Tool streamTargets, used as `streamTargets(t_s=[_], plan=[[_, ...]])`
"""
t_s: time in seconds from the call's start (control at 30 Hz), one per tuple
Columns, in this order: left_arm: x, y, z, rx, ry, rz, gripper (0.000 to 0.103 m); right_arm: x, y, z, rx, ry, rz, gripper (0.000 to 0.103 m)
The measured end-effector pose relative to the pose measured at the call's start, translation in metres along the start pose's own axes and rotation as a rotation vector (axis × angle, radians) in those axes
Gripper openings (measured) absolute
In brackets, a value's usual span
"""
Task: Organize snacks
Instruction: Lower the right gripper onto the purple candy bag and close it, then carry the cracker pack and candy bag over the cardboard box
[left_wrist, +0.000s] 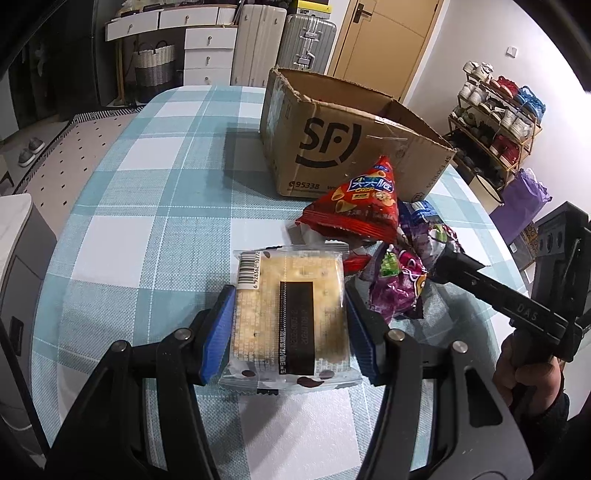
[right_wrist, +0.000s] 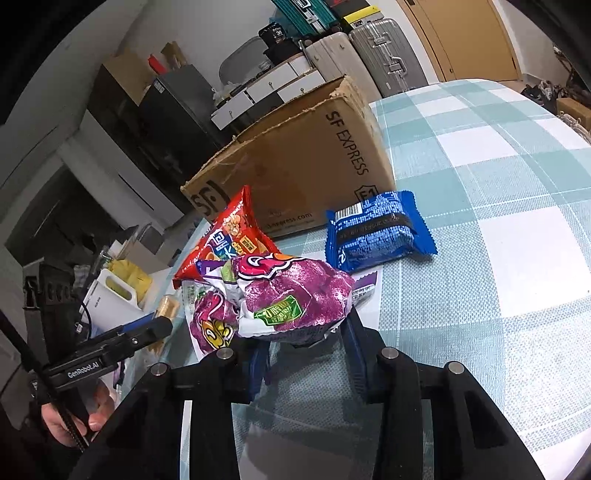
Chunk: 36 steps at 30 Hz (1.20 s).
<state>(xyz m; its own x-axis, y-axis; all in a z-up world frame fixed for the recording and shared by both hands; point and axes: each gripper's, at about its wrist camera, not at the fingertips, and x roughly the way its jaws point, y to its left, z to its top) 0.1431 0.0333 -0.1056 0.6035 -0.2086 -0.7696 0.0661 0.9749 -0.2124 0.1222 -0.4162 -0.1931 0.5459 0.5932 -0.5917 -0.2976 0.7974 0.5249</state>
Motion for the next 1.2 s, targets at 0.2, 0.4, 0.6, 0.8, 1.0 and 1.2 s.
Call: streamTargets(t_s=[0.2,0.4,0.6,0.8,1.0,1.2], plan=[[-0.007,0.0,0.0,0.003,-0.009,0.003,0.055,-0.008,0.008,-0.004,-0.027,-0.031,0.008,0.037],[-0.017,-0.003,0.002,0.01,-0.027,0.001,0.055,-0.024,0.012,-0.006,-0.033,-0.066,0.013,0.037],[-0.028,-0.01,0.01,0.034,-0.054,0.0,0.055,-0.046,0.025,0.001,-0.061,-0.111,0.023,0.037],[-0.038,-0.02,0.031,0.068,-0.086,-0.013,0.055,-0.064,0.042,0.013,-0.092,-0.144,0.042,0.037],[-0.047,-0.032,0.062,0.098,-0.116,-0.036,0.055,-0.078,0.061,0.033,-0.135,-0.173,0.052,0.037],[-0.048,-0.04,0.095,0.113,-0.135,-0.05,0.055,-0.086,0.077,0.057,-0.177,-0.189,0.049,0.037]])
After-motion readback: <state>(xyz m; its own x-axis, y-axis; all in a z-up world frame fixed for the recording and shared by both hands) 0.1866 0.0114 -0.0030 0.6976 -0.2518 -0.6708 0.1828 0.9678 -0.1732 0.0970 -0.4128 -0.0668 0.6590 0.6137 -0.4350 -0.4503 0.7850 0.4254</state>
